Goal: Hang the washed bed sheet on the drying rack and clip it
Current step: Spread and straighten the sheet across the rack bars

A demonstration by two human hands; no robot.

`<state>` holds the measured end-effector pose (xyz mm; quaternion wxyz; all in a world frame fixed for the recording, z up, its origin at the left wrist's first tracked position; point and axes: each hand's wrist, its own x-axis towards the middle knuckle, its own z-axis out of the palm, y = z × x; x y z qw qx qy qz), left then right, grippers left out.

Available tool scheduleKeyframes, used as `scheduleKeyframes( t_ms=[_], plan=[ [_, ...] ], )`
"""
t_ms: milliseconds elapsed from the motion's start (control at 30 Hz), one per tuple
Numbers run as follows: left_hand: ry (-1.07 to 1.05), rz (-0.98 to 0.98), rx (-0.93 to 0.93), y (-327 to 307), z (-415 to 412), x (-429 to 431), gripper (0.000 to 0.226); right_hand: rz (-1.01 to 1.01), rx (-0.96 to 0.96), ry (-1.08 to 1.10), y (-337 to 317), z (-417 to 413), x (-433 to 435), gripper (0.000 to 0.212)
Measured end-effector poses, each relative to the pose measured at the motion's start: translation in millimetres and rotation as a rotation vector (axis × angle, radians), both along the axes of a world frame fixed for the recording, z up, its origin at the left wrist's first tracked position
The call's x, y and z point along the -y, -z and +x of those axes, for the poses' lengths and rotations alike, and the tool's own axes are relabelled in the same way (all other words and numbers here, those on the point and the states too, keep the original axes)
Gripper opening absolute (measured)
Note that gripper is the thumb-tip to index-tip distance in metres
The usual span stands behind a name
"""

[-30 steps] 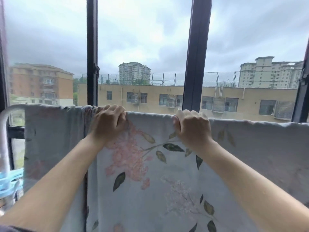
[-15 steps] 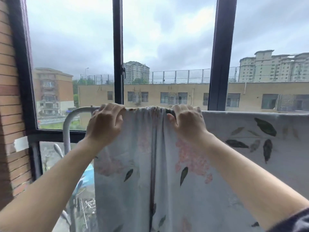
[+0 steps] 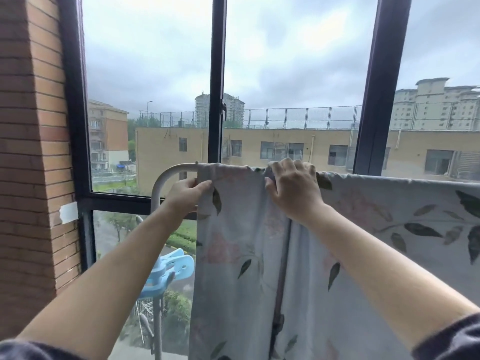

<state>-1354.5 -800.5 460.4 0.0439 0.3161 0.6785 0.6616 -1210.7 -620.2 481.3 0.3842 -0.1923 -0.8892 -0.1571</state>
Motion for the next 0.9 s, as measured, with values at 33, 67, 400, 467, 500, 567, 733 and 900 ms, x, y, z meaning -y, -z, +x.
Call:
scheduleKeyframes(
  t_ms=[33, 67, 400, 467, 500, 567, 733, 900],
  plan=[
    [0.065, 0.052, 0.061, -3.7, 1.6, -1.2, 0.014, 0.019, 0.010, 0.002, -1.1, -2.3, 2.1, 0.041],
    [0.099, 0.112, 0.102, -7.7, 2.1, -2.3, 0.017, 0.033, 0.020, -0.003, -2.2, -4.8, 4.2, 0.041],
    [-0.136, 0.412, 0.186, -54.2, -58.4, 42.3, 0.027, 0.046, 0.015, -0.199, -17.6, -44.8, 28.8, 0.035],
    [-0.186, 0.414, 0.189, -50.6, -81.4, 57.1, 0.030, 0.021, 0.021, -0.236, -23.5, -57.0, 38.8, 0.035],
    [-0.183, 0.409, 0.185, -47.0, -95.9, 62.0, 0.033, 0.011, 0.036, -0.241, -26.9, -64.3, 45.0, 0.036],
    [-0.156, 0.383, 0.181, -42.2, -107.1, 69.1, 0.042, -0.023, 0.115, -0.233, -32.7, -79.3, 56.9, 0.039],
    [-0.144, 0.446, 0.188, -38.3, -112.9, 76.6, 0.019, -0.106, 0.114, -0.240, -42.5, -116.6, 75.8, 0.035],
    [-0.206, 0.557, 0.195, -46.5, -150.7, 105.1, 0.018, -0.084, -0.008, -0.233, -58.5, -154.5, 109.4, 0.033]
  ],
)
